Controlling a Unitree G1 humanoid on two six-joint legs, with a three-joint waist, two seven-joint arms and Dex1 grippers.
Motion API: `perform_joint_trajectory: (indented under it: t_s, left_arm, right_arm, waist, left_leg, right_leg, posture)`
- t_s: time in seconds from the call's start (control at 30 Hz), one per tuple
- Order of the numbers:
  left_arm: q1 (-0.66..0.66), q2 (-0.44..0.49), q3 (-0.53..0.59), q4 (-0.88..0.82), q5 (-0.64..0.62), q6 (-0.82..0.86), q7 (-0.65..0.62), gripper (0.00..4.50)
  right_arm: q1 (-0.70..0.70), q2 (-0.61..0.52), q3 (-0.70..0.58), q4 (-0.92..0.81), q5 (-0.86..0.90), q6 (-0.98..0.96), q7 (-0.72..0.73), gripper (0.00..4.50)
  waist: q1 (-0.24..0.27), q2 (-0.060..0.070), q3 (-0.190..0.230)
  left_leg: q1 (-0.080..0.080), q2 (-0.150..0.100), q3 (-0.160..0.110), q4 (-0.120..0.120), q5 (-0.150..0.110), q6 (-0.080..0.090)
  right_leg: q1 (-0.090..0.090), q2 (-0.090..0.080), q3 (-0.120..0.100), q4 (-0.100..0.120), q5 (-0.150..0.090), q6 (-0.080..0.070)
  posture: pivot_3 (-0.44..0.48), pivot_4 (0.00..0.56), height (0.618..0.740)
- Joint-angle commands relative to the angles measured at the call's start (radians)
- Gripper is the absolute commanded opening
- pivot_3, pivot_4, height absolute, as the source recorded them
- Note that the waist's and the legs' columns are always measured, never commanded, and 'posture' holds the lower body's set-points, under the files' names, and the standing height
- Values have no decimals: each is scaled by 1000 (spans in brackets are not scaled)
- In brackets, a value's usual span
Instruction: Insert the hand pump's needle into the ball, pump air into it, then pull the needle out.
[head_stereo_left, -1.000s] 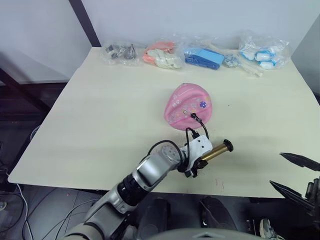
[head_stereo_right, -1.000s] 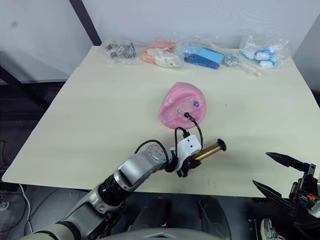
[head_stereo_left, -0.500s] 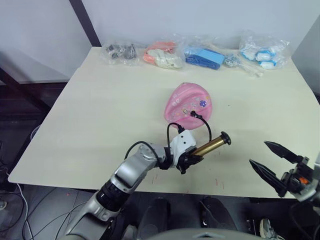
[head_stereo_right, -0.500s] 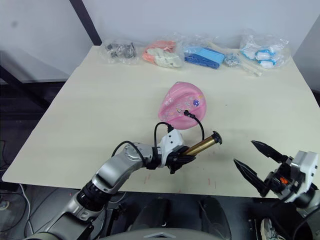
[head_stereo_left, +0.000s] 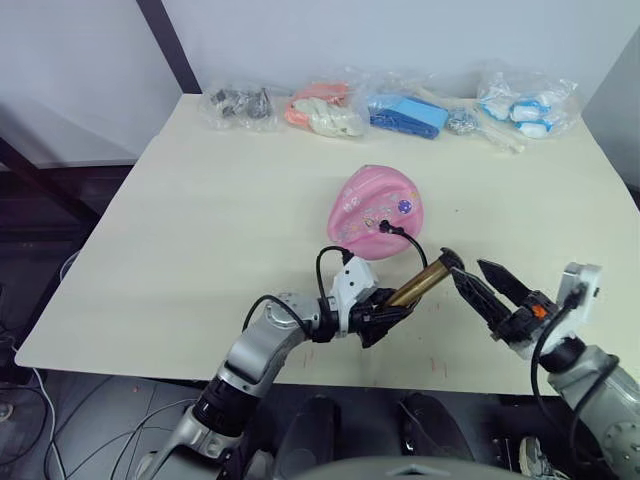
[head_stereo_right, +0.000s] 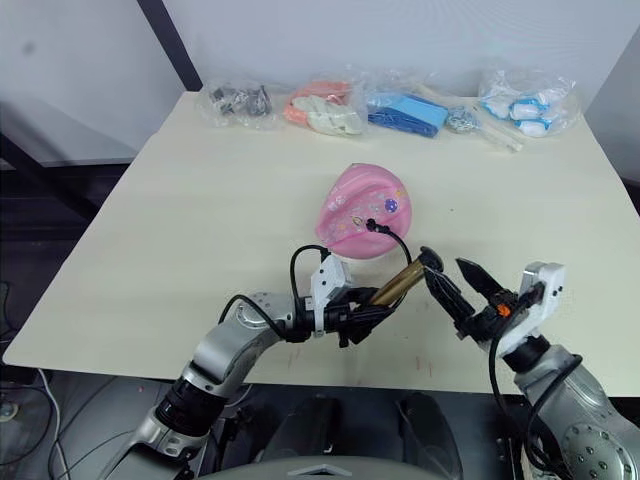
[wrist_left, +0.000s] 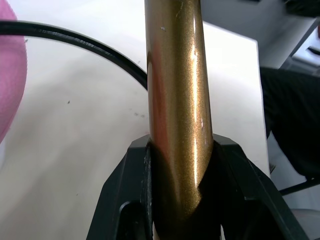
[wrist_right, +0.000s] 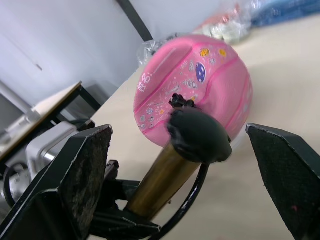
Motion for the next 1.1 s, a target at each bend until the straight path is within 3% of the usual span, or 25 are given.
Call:
perform_joint_trajectory:
  t_s: [0.03, 0.27, 1.1]
  left_arm:
    - [0, -3, 13, -4, -9, -63, -35, 1078]
    - [-15, -7, 12, 33, 4, -99, -58, 1078]
    - [-15, -31, 30, 38, -5, -109, -76, 1078]
  right_arm:
    - [-31, 9, 6, -7, 101, 33, -65, 4500]
    - [-116, 48, 35, 24, 254, 45, -159, 4500]
    - [-147, 103, 69, 74, 231, 23, -218, 4500]
  waist:
    - [0, 0, 0]
    - [-3, 0, 0]
    - [-4, 0, 0]
  left_leg:
    - [0, 0, 0, 0, 0, 0]
    - [0, 0, 0, 0, 0, 1]
    - [0, 0, 0, 0, 0, 1]
  right_leg:
    - [0, 0, 0, 0, 0, 0]
    - [0, 0, 0, 0, 0, 0]
    - [0, 1, 0, 1, 0, 0]
  posture:
    - [0, 150, 740]
    - [0, 150, 740]
    - [0, 150, 740]
